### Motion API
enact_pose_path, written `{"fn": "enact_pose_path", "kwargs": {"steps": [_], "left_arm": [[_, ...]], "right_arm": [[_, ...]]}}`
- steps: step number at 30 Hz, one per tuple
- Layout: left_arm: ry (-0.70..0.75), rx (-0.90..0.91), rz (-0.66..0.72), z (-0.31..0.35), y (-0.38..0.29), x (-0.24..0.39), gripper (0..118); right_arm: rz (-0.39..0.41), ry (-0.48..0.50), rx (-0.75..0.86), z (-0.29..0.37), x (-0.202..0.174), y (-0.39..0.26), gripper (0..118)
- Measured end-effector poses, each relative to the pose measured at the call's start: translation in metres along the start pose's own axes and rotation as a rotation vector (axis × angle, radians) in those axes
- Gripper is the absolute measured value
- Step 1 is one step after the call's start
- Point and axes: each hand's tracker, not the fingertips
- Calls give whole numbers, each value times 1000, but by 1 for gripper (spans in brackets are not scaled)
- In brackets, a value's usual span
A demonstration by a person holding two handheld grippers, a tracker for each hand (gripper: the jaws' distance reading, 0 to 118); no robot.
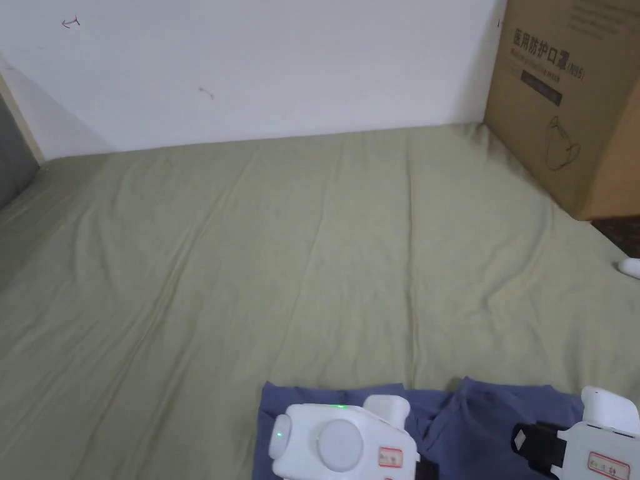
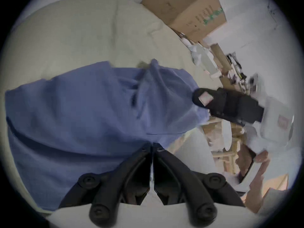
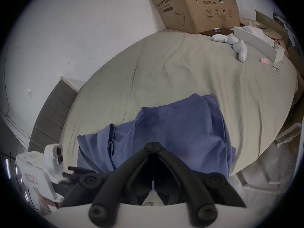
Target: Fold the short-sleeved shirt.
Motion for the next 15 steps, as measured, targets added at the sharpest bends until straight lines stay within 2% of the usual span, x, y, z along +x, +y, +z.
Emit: {"fn": "enact_pose_path", "kwargs": {"steps": [2,7,12,15], "left_arm": [[39,-29,-67,-11,-5,9,2],[-158,32,72,17,-12,-12,2],[-144,243,224,100,-24,-83,2],[-101,284,308,131,-44,-139,2]], "right_arm": [[-5,1,2,1,-1,0,0],[31,5,19,9,-12,6,0],[69,16,22,6,-30,11,0],[85,28,15,0,-41,10,0]]}}
